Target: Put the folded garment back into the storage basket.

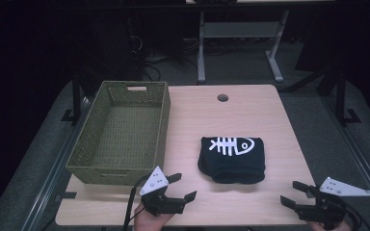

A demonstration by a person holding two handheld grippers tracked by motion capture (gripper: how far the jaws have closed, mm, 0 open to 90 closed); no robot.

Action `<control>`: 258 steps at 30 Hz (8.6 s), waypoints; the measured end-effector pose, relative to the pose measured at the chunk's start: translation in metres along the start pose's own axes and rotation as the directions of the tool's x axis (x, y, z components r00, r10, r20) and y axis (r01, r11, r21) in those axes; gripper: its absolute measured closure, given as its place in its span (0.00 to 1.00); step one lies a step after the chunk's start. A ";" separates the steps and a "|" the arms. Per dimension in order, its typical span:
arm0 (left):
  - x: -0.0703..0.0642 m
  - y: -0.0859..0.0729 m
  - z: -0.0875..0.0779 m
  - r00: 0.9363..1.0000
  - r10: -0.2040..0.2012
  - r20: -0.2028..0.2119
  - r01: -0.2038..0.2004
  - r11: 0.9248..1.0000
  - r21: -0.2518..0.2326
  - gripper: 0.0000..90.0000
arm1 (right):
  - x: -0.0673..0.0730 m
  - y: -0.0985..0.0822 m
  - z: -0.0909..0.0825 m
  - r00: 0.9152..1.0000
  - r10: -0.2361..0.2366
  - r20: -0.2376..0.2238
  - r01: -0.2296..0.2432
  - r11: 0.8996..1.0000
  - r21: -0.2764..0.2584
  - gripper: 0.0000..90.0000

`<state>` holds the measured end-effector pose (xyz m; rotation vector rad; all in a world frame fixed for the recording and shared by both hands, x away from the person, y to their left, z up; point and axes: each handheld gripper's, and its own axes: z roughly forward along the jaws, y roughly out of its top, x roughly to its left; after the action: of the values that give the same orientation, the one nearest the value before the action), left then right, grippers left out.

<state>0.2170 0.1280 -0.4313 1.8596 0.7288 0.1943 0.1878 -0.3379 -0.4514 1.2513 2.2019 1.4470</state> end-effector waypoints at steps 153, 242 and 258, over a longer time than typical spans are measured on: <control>0.058 0.087 0.104 0.961 -0.274 -0.034 0.276 0.951 0.140 0.81 | -0.021 0.113 0.092 0.997 0.075 -0.025 -0.070 0.983 0.172 0.84; 0.113 0.141 -0.009 0.964 -0.259 -0.068 0.264 0.961 0.083 0.79 | 0.049 0.222 0.129 0.983 0.032 -0.182 -0.010 0.993 0.119 0.84; 0.124 0.141 -0.030 0.962 -0.260 -0.087 0.267 0.960 0.088 0.79 | 0.063 0.235 0.147 0.980 0.021 -0.198 0.006 0.991 0.131 0.84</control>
<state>0.3580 0.1890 -0.3186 1.8343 1.0462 0.0565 0.3601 -0.1608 -0.3108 1.2015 2.4609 1.5124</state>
